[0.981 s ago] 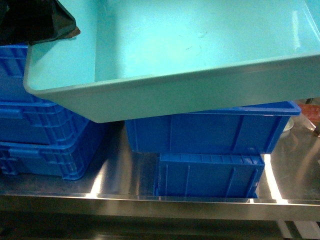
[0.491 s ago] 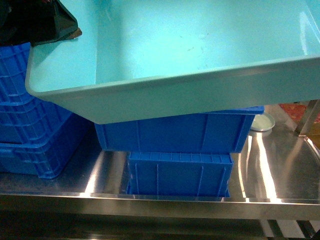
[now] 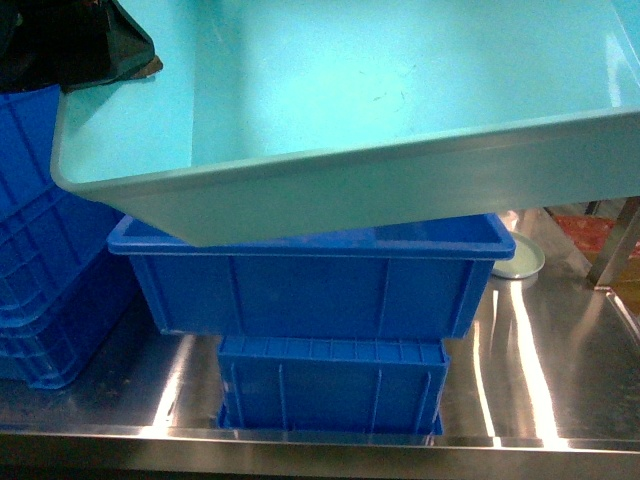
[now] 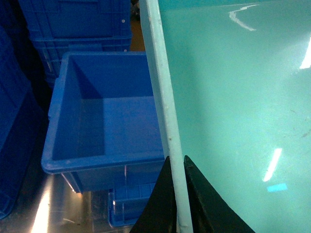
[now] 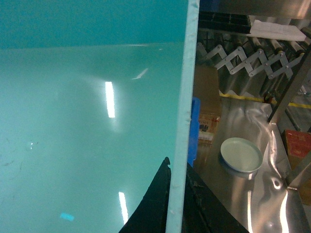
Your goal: Stack blue boxes stably on right
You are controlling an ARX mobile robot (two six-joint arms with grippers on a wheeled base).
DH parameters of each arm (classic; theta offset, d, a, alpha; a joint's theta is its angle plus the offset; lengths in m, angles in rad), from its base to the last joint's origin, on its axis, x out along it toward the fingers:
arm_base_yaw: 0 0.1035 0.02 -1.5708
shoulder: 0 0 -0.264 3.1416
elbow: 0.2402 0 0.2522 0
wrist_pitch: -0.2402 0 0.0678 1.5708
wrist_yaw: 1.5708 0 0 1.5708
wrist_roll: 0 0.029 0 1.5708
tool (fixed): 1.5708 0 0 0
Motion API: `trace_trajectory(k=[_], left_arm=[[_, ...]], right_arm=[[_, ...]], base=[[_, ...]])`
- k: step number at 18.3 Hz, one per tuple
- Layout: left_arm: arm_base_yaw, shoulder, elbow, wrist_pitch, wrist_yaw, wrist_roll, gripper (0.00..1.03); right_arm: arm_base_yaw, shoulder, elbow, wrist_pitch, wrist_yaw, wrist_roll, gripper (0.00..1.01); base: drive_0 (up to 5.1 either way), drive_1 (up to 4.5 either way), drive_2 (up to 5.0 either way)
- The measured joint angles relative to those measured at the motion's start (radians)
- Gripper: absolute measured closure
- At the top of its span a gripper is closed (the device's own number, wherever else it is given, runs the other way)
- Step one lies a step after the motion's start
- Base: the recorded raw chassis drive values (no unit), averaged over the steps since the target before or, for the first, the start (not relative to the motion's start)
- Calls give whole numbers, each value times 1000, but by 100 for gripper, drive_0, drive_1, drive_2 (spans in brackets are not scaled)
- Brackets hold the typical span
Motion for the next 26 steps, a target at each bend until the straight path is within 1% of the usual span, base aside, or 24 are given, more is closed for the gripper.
trace_trajectory(k=[5,7,10,24,26], left_arm=[[-1,0,-2,-2,-1,0,101],[-4,1,-2,4,-3,0,101],[-2,2,-2,3,-1,0,101],[-3,0,-2,5,-3,1,101],[3,0,-3,0,0,1,101]], right_arm=[[0,0,-1,-3,0,0,94],[-8,1,-1,-3,0,0,94],[-1,1,-1,-1,0,0,94],[-5,0,-1,3,0,0,94],[6,1,-1,1,2,0,94]], base=[[260,257,-491],[260,257,-491],[260,257,-491],[-437,421,59],[-438,420,59]])
